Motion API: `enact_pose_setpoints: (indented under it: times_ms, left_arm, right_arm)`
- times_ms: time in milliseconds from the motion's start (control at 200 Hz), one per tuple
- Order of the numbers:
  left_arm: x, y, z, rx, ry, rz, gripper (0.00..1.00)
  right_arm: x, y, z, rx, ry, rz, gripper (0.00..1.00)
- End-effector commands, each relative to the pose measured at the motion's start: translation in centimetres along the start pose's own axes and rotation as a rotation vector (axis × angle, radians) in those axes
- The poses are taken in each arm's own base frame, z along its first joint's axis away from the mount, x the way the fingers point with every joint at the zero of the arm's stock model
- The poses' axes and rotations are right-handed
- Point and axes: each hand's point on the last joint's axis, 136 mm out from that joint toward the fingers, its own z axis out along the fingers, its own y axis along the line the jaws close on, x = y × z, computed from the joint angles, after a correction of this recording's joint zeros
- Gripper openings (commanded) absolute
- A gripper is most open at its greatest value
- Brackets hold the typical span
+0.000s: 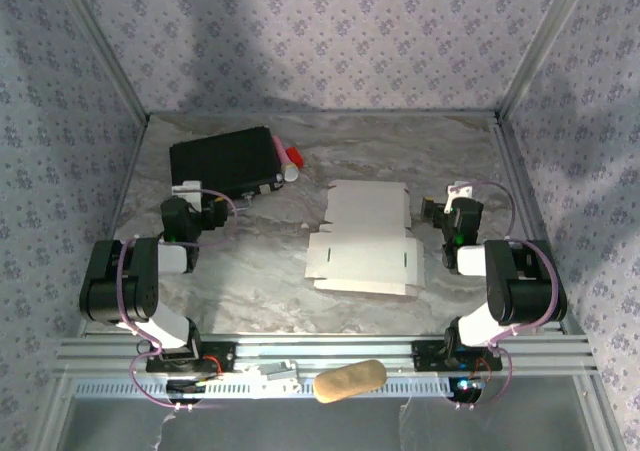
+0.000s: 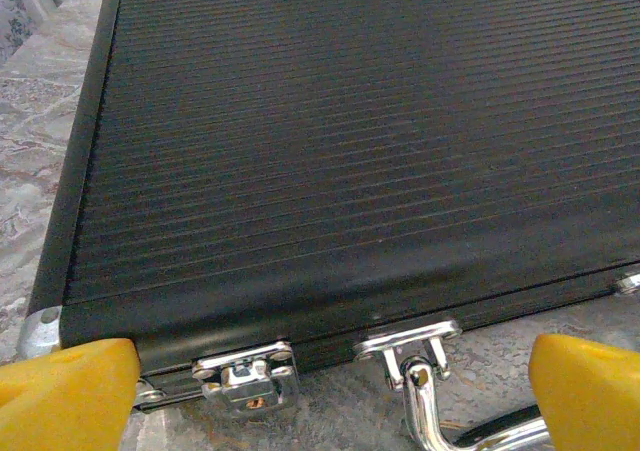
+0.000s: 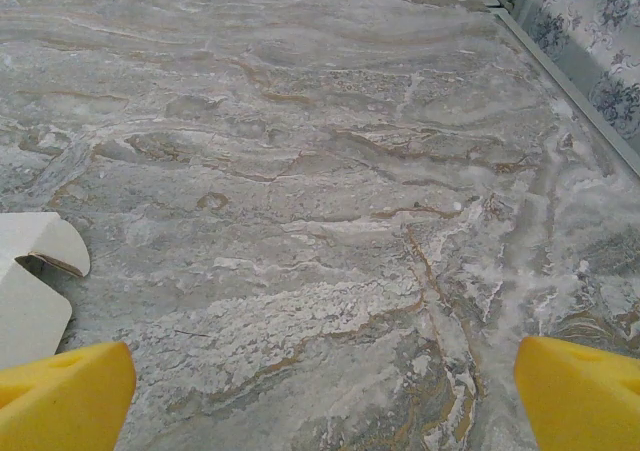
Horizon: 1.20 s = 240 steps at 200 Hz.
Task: Fold the paper box
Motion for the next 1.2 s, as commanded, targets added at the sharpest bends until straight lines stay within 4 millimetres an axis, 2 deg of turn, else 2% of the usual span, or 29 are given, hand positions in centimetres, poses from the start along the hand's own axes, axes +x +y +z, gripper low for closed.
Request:
enact_pose_setpoints:
  times_ms: [0, 655, 760, 874, 904, 949, 1044, 1064, 1069, 1089, 1104, 1129, 1164, 1194]
  left_arm:
    - [-1.3, -0.5, 0.1, 0.036, -0.031, -0.007, 1.0]
    - [-1.3, -0.5, 0.1, 0.037, -0.035, -0.007, 1.0]
    - [-2.0, -0.5, -1.1, 0.035, -0.085, -0.007, 1.0]
    - [-3.2, -0.8, -2.3, 0.035, -0.087, 0.006, 1.0]
    - [-3.7, -1.0, -2.8, 0.028, -0.082, 0.013, 1.0]
    - [-5.8, -1.2, -4.2, 0.007, -0.115, 0.027, 1.0]
    - [-11.9, -2.9, -8.7, -0.007, -0.245, 0.071, 1.0]
    - [-12.9, -3.1, -9.6, -0.017, -0.261, 0.064, 1.0]
    - [-13.7, -3.2, -10.0, -0.02, -0.275, 0.057, 1.0]
    - [-14.5, -3.2, -10.8, -0.038, -0.281, 0.033, 1.0]
    - [-15.4, -3.1, -11.5, -0.058, -0.286, 0.004, 1.0]
    - [-16.4, -3.0, -12.6, -0.081, -0.267, -0.053, 1.0]
    - [-17.5, -3.0, -13.9, -0.071, -0.23, -0.19, 1.0]
    - [-17.6, -2.9, -14.9, -0.067, -0.177, -0.304, 1.0]
  right_arm:
    - [-1.0, -0.1, 0.0, 0.012, -0.031, 0.012, 0.99]
    - [-0.9, -0.2, 0.0, 0.012, -0.032, 0.013, 0.99]
    - [-2.5, -0.1, -1.0, 0.002, -0.03, 0.005, 0.99]
    - [-3.0, 0.5, -1.6, -0.001, -0.036, -0.027, 0.99]
    - [-3.8, 0.5, -2.0, 0.01, -0.045, -0.04, 0.99]
    - [-5.6, 0.5, -3.3, 0.041, -0.065, -0.062, 0.99]
    - [-13.0, 0.7, -8.5, 0.061, -0.186, -0.012, 0.99]
    - [-14.4, 0.7, -9.7, 0.05, -0.197, 0.021, 0.99]
    - [-14.6, 0.6, -9.9, 0.05, -0.196, 0.032, 0.99]
    - [-16.7, 0.5, -11.3, 0.039, -0.211, 0.092, 0.99]
    - [-17.0, 0.4, -11.9, 0.033, -0.193, 0.141, 0.99]
    - [-18.9, 0.2, -13.3, 0.01, -0.182, 0.234, 0.99]
    - [-19.9, -0.1, -14.7, -0.017, -0.127, 0.355, 0.99]
    - [-19.4, -0.5, -15.6, -0.009, -0.051, 0.472, 0.99]
